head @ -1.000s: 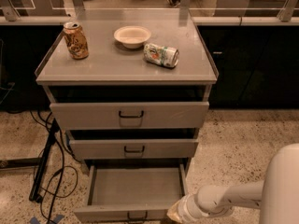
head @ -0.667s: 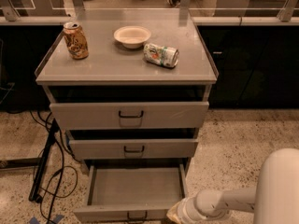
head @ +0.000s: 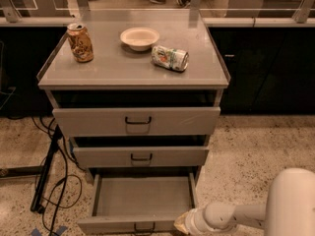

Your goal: Close bottom drawer

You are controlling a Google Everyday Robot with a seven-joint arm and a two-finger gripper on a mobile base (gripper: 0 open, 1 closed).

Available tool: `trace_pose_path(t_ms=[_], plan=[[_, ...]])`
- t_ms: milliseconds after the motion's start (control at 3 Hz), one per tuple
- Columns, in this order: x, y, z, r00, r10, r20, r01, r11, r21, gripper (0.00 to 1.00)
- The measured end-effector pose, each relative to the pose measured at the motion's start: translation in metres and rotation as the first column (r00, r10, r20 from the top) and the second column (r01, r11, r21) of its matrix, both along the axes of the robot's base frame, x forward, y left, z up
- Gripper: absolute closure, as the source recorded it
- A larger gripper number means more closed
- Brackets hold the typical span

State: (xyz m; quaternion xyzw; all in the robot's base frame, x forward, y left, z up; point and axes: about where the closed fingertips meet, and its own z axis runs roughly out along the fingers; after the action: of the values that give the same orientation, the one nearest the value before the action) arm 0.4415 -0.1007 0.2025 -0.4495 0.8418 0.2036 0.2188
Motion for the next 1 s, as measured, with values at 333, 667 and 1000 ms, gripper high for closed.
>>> trace_pose_path(t_ms=[333, 667, 1000], plan=[[-0.0009, -0.0007, -0.0085, 0.9999, 0.004, 0.011, -0.004, 1.000, -0.002, 1.00], [-0.0011, -0.0007, -0.0096, 0.9999, 0.004, 0.012, -0.004, 1.000, -0.002, 0.85], [-0.0011, -0.0007, -0.0096, 0.9999, 0.004, 0.012, -0.004, 1.000, -0.002, 0.54]])
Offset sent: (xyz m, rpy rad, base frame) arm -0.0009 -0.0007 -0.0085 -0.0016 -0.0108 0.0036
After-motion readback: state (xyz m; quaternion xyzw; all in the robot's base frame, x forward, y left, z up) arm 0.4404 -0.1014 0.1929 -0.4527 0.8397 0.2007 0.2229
